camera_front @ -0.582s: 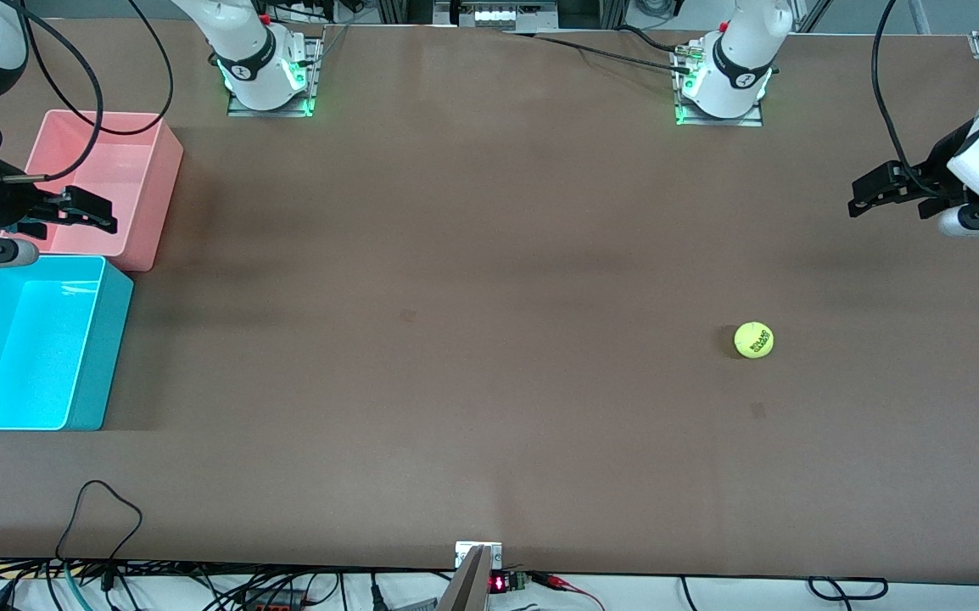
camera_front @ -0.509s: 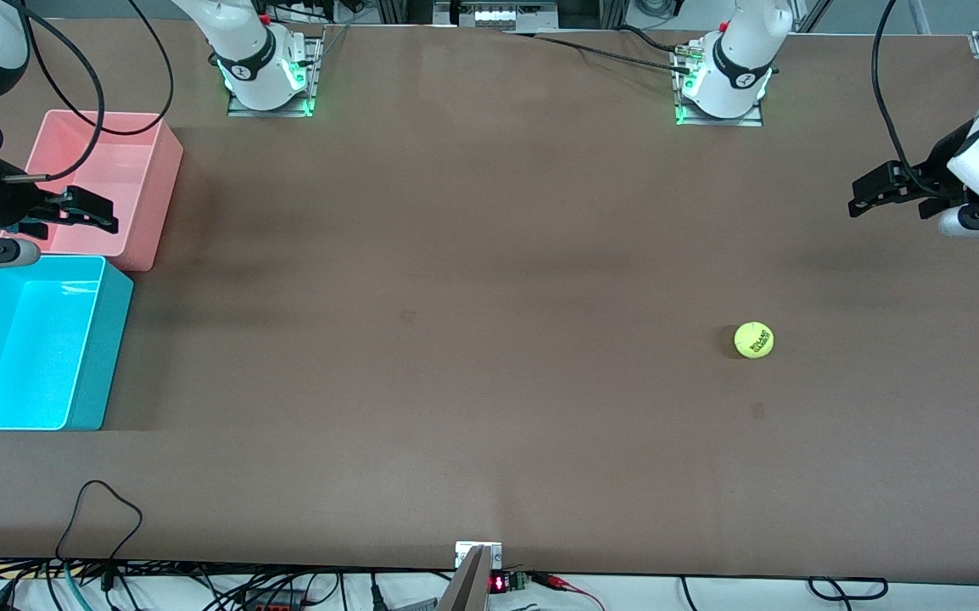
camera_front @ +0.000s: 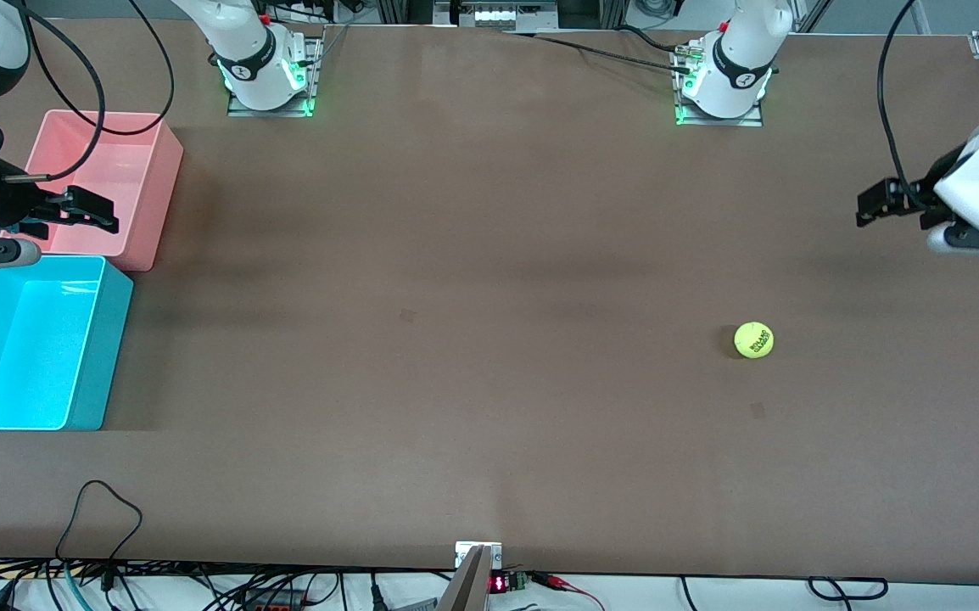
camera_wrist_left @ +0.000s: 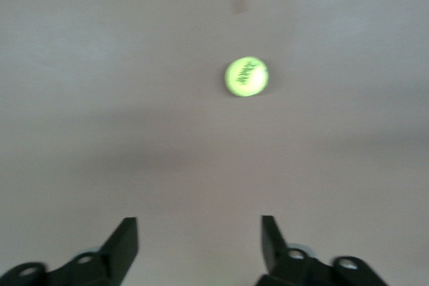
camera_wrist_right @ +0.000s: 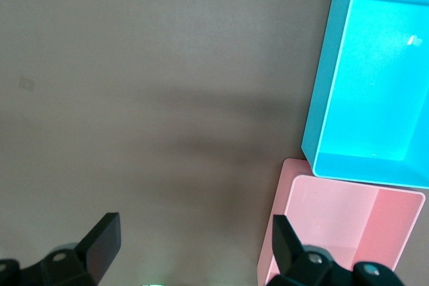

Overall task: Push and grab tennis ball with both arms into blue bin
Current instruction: 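Lower the left gripper beside the tennis ball while the right gripper moves over the bins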

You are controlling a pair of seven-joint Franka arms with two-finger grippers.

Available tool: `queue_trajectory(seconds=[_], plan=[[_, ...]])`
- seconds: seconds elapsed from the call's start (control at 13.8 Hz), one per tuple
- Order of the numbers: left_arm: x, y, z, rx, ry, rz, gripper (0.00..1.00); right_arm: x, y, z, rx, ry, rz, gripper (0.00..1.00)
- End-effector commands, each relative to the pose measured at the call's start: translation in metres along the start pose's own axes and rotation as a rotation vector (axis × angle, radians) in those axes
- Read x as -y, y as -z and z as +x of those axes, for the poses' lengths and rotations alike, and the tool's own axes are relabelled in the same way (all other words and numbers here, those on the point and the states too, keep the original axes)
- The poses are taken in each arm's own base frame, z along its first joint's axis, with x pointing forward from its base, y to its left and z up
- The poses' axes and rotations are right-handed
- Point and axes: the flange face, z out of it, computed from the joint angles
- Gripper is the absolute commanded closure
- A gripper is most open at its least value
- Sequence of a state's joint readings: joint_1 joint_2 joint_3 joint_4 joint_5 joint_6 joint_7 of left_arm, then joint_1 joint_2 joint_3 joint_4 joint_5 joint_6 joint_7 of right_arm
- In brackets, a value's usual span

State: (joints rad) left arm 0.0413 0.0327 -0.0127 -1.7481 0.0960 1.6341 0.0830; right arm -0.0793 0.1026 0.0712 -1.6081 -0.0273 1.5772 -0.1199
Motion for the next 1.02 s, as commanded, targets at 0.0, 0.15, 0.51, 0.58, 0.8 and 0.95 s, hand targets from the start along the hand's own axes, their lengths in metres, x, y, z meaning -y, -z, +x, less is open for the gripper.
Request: queue_trajectory(seconds=[0.0,0.15,0.51,0.58,0.8,0.95], plan=[[0.011,-0.038,0.027,0.039,-0.057,0.047,0.85,0.001,-0.014,0.009,0.026,-0.001,0.021,0.00],[0.021,-0.073,0.047,0.055,-0.195,0.033,0.99,0.009,-0.033,0.019,0.069,0.029,0.008,0.00],[0.036,-0.161,0.088,0.072,-0.563,-0.010,1.00,0.015,-0.043,0.023,0.093,0.039,0.002,0.00],[0.039,-0.174,0.095,0.067,-0.665,-0.014,1.00,0.014,-0.043,0.023,0.093,0.039,0.002,0.00],[0.055,-0.216,0.108,0.052,-0.895,-0.028,1.00,0.015,-0.046,0.023,0.105,0.041,0.003,0.00],[0.065,-0.241,0.115,0.017,-1.075,-0.030,1.00,0.014,-0.046,0.023,0.105,0.039,0.004,0.00]])
